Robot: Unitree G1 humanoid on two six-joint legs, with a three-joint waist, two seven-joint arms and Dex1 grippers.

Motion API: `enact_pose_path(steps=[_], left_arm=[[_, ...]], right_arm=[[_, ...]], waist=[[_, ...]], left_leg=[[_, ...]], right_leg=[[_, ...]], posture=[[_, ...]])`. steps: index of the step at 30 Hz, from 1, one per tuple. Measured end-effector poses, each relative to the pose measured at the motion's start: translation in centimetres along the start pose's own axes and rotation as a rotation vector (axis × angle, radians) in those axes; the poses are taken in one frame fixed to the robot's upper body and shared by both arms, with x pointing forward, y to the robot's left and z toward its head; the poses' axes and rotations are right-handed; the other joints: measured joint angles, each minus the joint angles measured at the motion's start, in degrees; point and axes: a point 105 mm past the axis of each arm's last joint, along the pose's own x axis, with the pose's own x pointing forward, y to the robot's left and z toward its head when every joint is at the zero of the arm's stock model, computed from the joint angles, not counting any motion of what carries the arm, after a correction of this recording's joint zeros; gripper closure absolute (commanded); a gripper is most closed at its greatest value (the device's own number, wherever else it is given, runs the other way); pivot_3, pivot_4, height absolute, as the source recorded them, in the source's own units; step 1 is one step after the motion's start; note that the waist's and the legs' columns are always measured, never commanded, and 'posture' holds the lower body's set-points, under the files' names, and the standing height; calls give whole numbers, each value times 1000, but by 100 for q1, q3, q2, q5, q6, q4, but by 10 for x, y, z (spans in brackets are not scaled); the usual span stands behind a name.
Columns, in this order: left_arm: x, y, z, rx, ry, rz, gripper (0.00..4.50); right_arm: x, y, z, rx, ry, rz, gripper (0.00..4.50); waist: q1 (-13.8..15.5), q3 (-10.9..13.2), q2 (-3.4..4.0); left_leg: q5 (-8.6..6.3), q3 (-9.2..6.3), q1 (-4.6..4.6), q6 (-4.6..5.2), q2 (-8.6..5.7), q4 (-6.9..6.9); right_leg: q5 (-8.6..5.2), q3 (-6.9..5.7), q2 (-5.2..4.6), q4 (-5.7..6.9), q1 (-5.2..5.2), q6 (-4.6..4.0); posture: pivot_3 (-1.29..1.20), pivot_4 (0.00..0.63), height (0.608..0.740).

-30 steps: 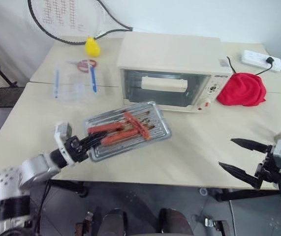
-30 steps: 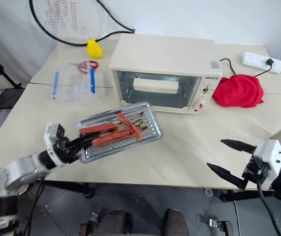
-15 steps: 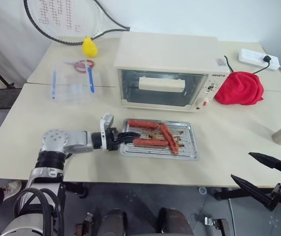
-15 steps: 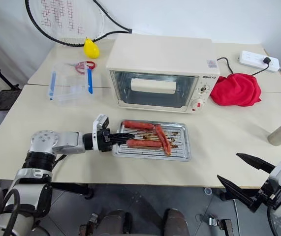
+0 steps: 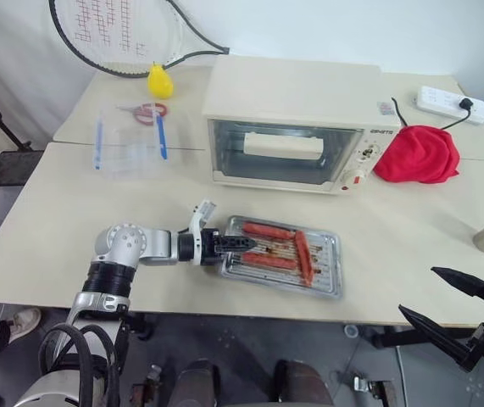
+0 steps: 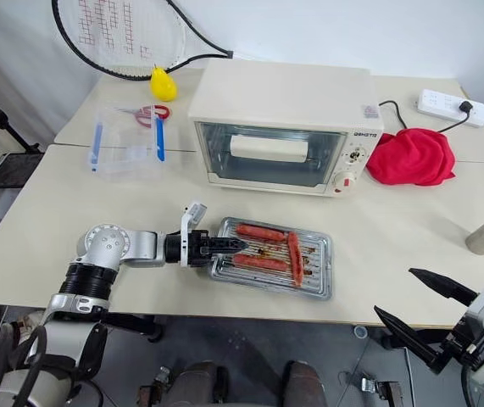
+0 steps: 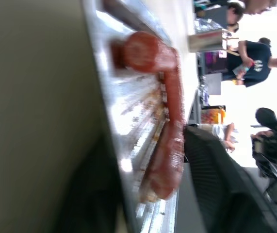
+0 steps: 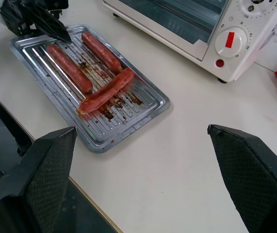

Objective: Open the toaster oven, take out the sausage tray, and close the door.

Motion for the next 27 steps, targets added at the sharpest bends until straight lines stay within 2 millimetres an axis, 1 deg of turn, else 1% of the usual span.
enact_pose_path(steps=[3, 4, 5, 7, 9, 10, 12, 15, 16, 18, 19, 21, 23, 27], left_arm=[[-16, -4, -4, 90, 22, 12, 451], [-21, -5, -4, 116, 27, 17, 195], [-25, -5, -5, 143, 29, 22, 49], [-34, -4, -6, 200, 30, 28, 49], [-58, 1, -9, 320, 12, 62, 49], [-72, 5, -7, 382, -28, 77, 49], [-96, 4, -1, 565, -111, 78, 49], [-115, -2, -2, 798, -112, 52, 49], [-121, -4, -6, 919, -100, 43, 49], [-131, -2, -12, 1118, -61, 55, 49], [-135, -2, -12, 1182, -43, 66, 49], [-146, -2, -9, 1291, -37, 92, 49], [-156, -5, -4, 1347, -43, 115, 49], [-165, -8, 0, 1371, -64, 144, 49]], right_arm=[[1, 0, 1, -10, -8, 7, 0], [1, 0, 1, -8, -7, 8, 0], [1, 0, 1, -8, -8, 10, 0], [2, 0, 1, -11, -10, 20, 0], [7, -1, 2, -18, -20, 49, 0], [7, -2, 1, -18, -16, 57, 0], [9, -3, -3, -5, -12, 72, 0], [15, -3, 0, -17, -30, 108, 0], [18, -3, 2, -23, -41, 124, 0], [23, -5, 3, -14, -72, 142, 0], [26, -5, 4, -10, -87, 151, 0], [32, -2, 7, -4, -119, 183, 0], [35, 1, 8, 0, -130, 205, 0], [39, 6, 11, -21, -152, 251, 0]], waist=[[-46, 0, 0], [-57, -1, 1], [-57, -1, 2], [-61, -1, 2], [-110, -1, 2], [-116, -1, 8], [-104, 1, 11], [-23, 2, 12], [-20, 1, 12], [-15, 2, 12], [-12, 2, 12], [-26, 2, 12], [-32, 2, 12], [-33, 2, 12]], left_leg=[[0, -1, 4, 0, 3, -4], [0, -1, 7, 0, 4, -5], [0, -2, 7, 0, 4, -4], [0, -3, 8, -1, 6, -5], [-1, -3, 9, -3, 11, -12], [-2, -3, 12, -5, 11, -17], [-3, -1, 3, -5, 11, -18], [-6, 4, -2, -1, 5, -14], [-9, 8, -1, -1, 6, -13], [-12, 14, -4, 2, 5, -11], [-13, 14, -5, 4, 6, -10], [-13, 14, -5, 6, 9, -11], [-15, 17, -5, 9, 10, -11], [-23, 25, -5, 25, 8, -3]], right_leg=[[0, 2, 2, 2, -1, 0], [0, 3, 3, 2, -1, 0], [0, 4, 3, 2, -1, 0], [-1, 5, 4, 2, -2, -1], [-2, 11, 8, -2, -9, -3], [-3, 15, 8, -5, -10, -5], [-3, 8, 7, -25, -12, -6], [-2, 6, -3, -34, -11, -5], [-2, 5, -6, -40, -11, -5], [-1, 4, -9, -44, -10, -3], [0, 3, -9, -43, -10, -2], [0, 0, -6, -27, -11, -2], [0, -3, -5, -17, -11, -1], [3, -3, -6, -16, -9, 4]], posture=[[0, 150, 740], [0, 150, 740], [0, 150, 740], [0, 150, 740], [0, 150, 740], [0, 150, 740], [0, 150, 740], [0, 150, 740], [0, 150, 740], [0, 150, 740], [0, 150, 740], [0, 150, 740], [0, 150, 740], [0, 150, 740]])
